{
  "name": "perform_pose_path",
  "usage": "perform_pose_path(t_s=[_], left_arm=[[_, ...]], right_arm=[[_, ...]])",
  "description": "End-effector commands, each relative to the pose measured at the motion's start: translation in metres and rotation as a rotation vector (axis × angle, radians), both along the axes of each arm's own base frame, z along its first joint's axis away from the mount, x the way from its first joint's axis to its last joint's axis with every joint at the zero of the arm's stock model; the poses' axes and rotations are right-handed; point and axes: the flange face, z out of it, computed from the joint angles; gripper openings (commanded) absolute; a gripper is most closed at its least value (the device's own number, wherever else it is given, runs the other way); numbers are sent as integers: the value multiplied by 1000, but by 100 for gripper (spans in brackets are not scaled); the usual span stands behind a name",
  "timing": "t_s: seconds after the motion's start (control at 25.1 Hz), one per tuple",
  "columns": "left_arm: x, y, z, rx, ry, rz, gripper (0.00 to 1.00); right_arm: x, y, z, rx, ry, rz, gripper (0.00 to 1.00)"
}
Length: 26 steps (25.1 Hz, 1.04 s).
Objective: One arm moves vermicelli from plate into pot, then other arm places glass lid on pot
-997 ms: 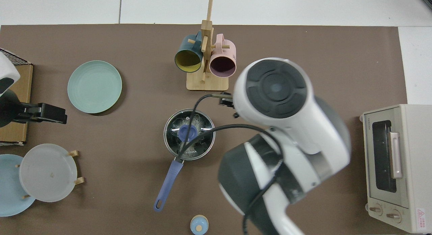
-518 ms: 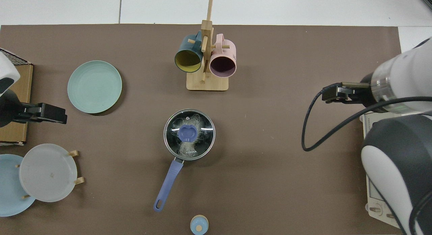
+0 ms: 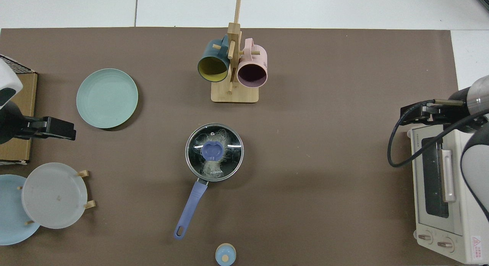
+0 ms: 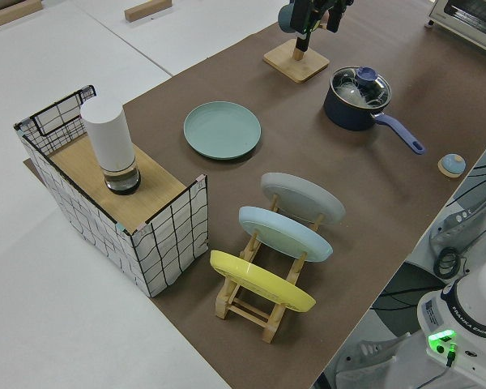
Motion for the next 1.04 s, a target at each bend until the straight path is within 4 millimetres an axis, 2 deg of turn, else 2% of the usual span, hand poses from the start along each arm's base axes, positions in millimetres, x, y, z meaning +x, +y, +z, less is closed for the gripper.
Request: perform_pose_path(t_s=[0.0, 0.4, 1.0], left_arm=[[2, 0, 3, -3, 9, 11, 100], [2, 0, 3, -3, 9, 11, 100], [2, 1, 3, -3, 9, 13, 100]], right_arm=[[-6, 2, -1, 21, -15, 29, 100], [3, 0, 3, 16, -44, 23, 100], [3, -1, 4, 16, -46, 27, 100]])
